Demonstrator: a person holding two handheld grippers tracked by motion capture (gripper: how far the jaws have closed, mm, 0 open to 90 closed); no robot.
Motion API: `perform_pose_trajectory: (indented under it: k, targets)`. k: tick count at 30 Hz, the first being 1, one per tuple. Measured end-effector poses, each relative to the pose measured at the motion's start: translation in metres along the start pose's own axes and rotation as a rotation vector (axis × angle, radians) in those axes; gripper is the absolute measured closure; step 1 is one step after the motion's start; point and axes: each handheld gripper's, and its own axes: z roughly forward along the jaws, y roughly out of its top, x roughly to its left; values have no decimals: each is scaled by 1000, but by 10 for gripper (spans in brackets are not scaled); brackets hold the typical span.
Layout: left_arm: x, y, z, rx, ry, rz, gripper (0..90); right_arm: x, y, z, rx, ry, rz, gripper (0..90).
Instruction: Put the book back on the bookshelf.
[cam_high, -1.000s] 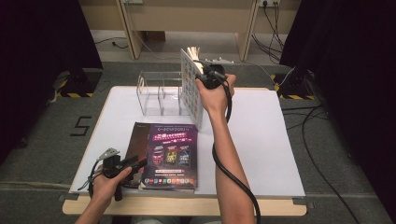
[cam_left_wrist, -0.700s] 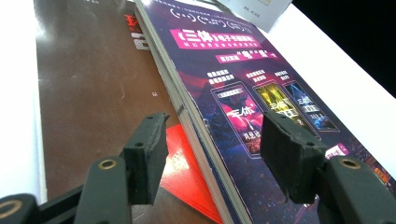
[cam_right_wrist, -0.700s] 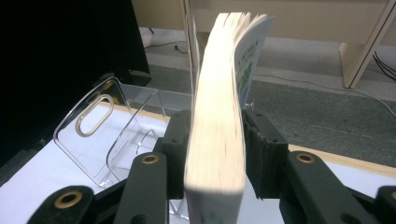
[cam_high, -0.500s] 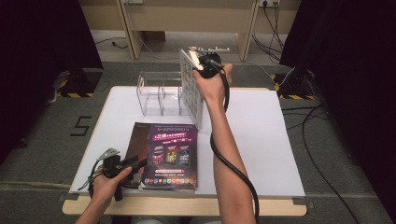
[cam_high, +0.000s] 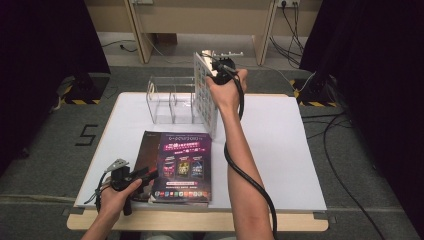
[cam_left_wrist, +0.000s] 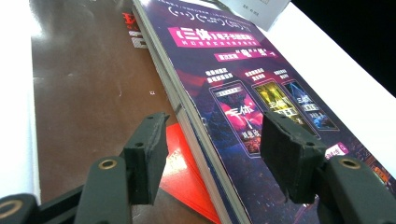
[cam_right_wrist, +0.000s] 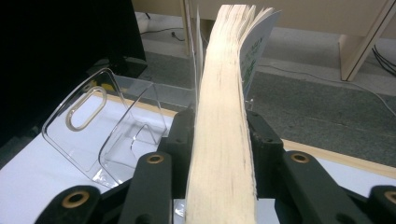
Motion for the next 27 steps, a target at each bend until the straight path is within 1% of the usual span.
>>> perform_pose_trajectory:
  k: [4,9,10,13,14,18,20,27]
  targets:
    - [0,0,0,0,0,-1,409,1,1,0,-1,-3,-10,710]
    - [0,-1,1,4,-2,1,409,1,-1,2,-14,-13,-26,722]
    - [0,-1,1,5,-2,1,409,2,0,1,-8,-14,-29,723]
    - [0,-1,1,5,-2,1,410,2,0,1,-7,-10,-24,729]
    - [0,-1,1,4,-2,0,410,1,0,1,-9,-4,-10,731]
    - [0,-1,1,5,-1,-1,410,1,0,1,-7,-9,0,733]
    - [0,-1,1,6,-1,-1,410,1,1,2,-6,-5,-5,735]
    - [1,-1,2,6,-3,-3,410,3,1,1,-4,-6,2,740]
